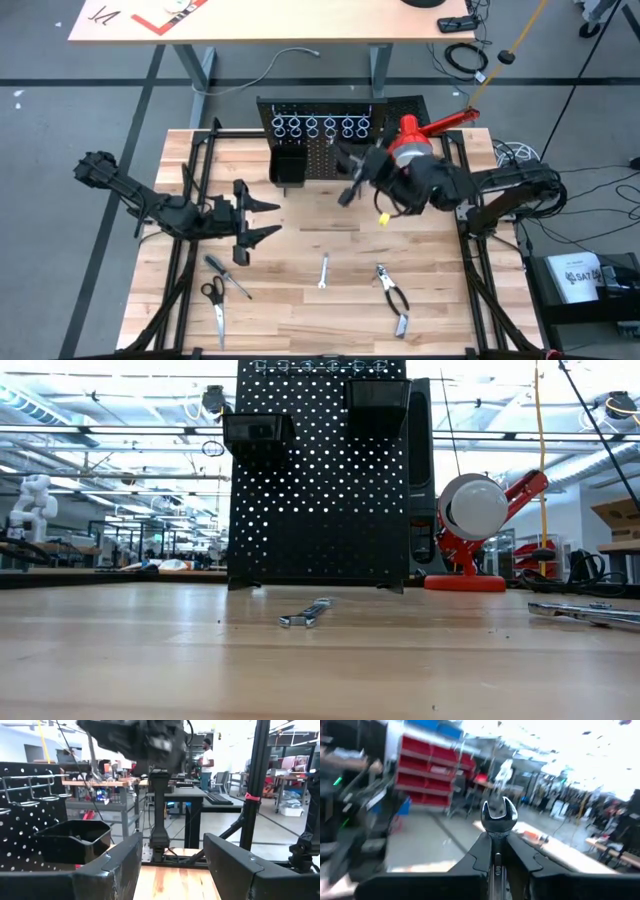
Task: Hang tools onto peg board
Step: Hang the bottom wrench on the pegboard
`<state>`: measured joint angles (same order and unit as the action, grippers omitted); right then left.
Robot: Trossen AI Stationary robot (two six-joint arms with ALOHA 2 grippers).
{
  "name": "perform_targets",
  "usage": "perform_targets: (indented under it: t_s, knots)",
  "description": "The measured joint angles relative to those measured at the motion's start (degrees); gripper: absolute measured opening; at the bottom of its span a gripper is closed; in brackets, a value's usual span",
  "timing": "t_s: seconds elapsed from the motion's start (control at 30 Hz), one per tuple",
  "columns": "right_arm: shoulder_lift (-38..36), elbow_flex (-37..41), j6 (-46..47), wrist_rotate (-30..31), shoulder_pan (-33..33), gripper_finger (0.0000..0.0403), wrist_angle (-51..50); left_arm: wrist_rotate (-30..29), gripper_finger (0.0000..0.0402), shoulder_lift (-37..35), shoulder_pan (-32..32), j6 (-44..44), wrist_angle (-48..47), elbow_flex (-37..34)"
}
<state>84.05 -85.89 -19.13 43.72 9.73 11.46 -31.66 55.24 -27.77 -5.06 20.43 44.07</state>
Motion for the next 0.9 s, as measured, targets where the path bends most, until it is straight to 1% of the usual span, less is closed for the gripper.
perform_targets:
  t_s: [0.13,0.3,0.57,0.83,0.9]
  knots:
    - [0.0,0.0,-1.9,-0.2,-2.9,0.0025,5.3,-0.1,0.0218,0.0,0.0,0.0,0.0,0.0]
    - [0.1,0.0,0.7,-0.4,-7.1,0.0025,7.8,-0.1,0.0218,-0.4,0.0,0.1,0.0,0.0]
    - [0.3,0.0,1.6,-0.4,-11.0,0.0025,7.9,-0.2,0.0218,-1.0,-0.9,0.1,-1.0,0.0]
    - [0.3,0.0,4.8,5.3,-12.2,0.0025,6.6,-3.5,0.0218,-2.4,-2.1,0.1,-3.6,0.0]
    - [0.4,0.0,4.7,5.7,-12.3,0.0025,6.6,-3.7,0.0218,-2.6,-2.3,0.1,-4.0,0.0]
